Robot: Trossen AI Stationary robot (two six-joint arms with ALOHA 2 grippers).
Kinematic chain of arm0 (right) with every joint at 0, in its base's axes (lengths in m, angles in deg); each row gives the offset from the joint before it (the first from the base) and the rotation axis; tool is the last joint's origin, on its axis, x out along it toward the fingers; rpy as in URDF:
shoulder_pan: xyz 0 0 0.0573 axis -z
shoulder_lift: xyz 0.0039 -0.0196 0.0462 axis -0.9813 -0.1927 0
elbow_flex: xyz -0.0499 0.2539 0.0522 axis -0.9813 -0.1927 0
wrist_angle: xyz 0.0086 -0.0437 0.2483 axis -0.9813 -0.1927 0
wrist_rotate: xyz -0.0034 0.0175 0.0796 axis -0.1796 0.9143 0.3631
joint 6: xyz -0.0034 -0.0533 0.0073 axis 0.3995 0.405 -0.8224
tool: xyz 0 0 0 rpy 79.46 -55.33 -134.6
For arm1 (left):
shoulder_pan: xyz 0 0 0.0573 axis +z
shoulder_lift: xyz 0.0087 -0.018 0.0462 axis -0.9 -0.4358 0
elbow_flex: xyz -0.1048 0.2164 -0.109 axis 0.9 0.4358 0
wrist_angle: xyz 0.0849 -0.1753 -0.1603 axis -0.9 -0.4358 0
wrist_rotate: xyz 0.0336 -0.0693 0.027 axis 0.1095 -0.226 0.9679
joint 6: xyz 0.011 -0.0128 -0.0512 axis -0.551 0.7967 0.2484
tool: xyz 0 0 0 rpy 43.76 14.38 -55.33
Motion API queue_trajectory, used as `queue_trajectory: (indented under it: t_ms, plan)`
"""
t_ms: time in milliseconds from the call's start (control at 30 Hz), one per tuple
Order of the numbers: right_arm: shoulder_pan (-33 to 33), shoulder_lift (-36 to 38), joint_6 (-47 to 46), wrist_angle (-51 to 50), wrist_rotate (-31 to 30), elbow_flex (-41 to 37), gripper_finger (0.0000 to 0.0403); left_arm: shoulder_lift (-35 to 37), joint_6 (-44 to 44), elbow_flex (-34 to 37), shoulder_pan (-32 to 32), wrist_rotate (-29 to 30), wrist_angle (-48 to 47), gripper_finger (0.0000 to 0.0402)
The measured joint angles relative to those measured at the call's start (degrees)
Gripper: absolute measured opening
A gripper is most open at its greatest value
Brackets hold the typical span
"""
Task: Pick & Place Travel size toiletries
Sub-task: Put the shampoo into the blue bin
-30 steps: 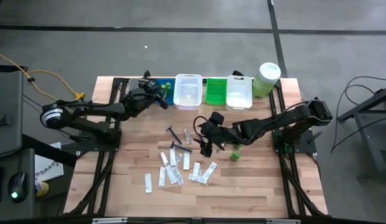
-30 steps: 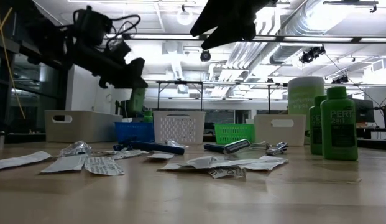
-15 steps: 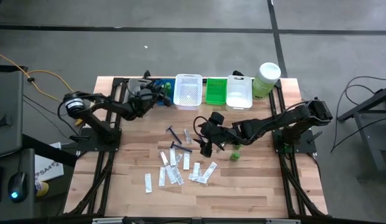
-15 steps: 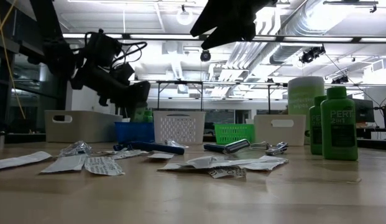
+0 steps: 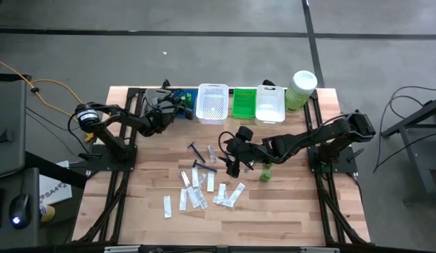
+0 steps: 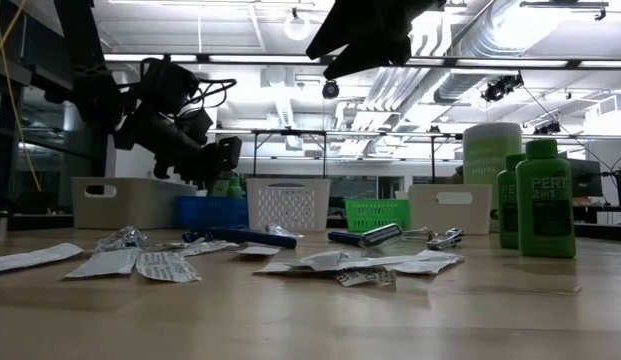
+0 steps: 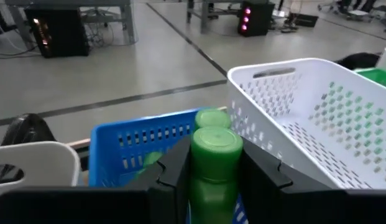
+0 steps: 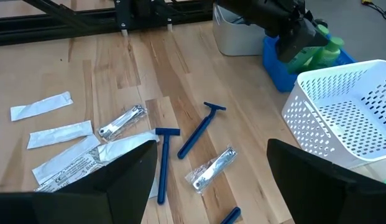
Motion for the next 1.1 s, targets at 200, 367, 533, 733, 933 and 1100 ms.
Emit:
queue_trajectory:
  t_ms: [200,367,533,733,933,1100]
  plan:
    - [0.0,0.0,-0.2,0.0,0.0,0.0,0.0297,0.0,1.4,0.0,0.0,-0.7,-1.2,0.0101]
    - [0.0,0.0,-0.3,0.0,0.1,0.0,0.0297,0.0,1.8,0.0,0.0,-2.5,-1.5,0.0106]
    - [0.0,0.0,-0.4,0.0,0.1,0.0,0.0297,0.0,3.0,-0.1,0.0,-4.3,-1.5,0.0154]
    - [0.0,0.0,-0.5,0.0,0.2,0.0,0.0297,0.0,3.8,-0.1,0.0,-5.7,-1.5,0.0207]
    - [-0.2,0.0,-1.5,-0.4,0.2,0.0,0.0297,1.0,4.2,-0.2,0.0,-7.4,-1.4,0.0215]
    - [-0.3,0.0,-2.3,-2.0,0.2,0.0,0.0297,4.4,4.2,-0.2,0.0,-8.1,-2.6,0.0215]
